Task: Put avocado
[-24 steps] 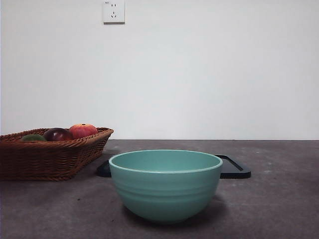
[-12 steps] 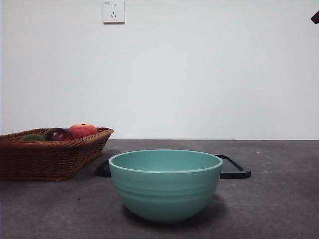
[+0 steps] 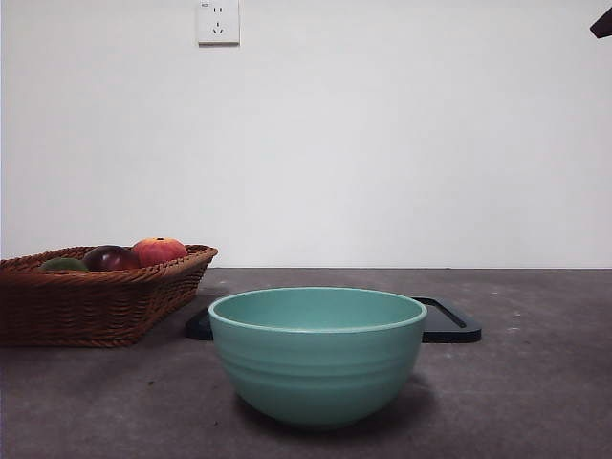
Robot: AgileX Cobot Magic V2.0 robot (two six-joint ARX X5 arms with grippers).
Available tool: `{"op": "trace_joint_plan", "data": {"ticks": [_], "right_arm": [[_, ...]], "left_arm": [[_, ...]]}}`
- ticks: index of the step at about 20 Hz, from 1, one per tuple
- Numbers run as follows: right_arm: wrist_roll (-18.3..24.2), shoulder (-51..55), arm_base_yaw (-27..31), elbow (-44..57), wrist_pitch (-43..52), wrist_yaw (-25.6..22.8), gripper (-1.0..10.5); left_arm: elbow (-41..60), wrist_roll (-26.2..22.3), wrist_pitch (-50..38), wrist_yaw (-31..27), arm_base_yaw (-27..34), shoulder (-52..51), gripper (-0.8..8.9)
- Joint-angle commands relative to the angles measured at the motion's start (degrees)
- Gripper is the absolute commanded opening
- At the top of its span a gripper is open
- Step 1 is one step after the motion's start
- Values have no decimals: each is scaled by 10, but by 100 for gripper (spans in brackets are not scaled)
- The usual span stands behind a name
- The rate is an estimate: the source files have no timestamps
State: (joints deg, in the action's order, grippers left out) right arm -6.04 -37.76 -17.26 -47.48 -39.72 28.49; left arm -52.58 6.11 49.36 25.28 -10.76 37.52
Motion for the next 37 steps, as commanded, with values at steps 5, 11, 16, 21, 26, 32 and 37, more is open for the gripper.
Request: {"op": "trace_joint_plan", "data": {"ticks": [5,11,16,21,26,32,37], "right_arm": [[0,-3,-3,-10,6,1,609],[1,-3,-3,-10,6,1,609],[0,-3,-3,-10,6,1,609],[1,-3,-3,-10,5,1,609],[1,-3,-3,-10,5,0,609],[0,-3,-3,-10,5,0,609],[0,-3,-3,-10,5,0,609]], "left_arm": [[-22,23,-18,-70,-1,167,518],[-104,35,-13,-184,-1,368,518],[-186,43,-13,-197,-1,525,518],[-225,70,-19,-204,0,621,521],[-225,77,-30,-202,0,662,521],[-225,81,-31,-202,0,680,366],[-229,80,-32,-198,0,684,204]]}}
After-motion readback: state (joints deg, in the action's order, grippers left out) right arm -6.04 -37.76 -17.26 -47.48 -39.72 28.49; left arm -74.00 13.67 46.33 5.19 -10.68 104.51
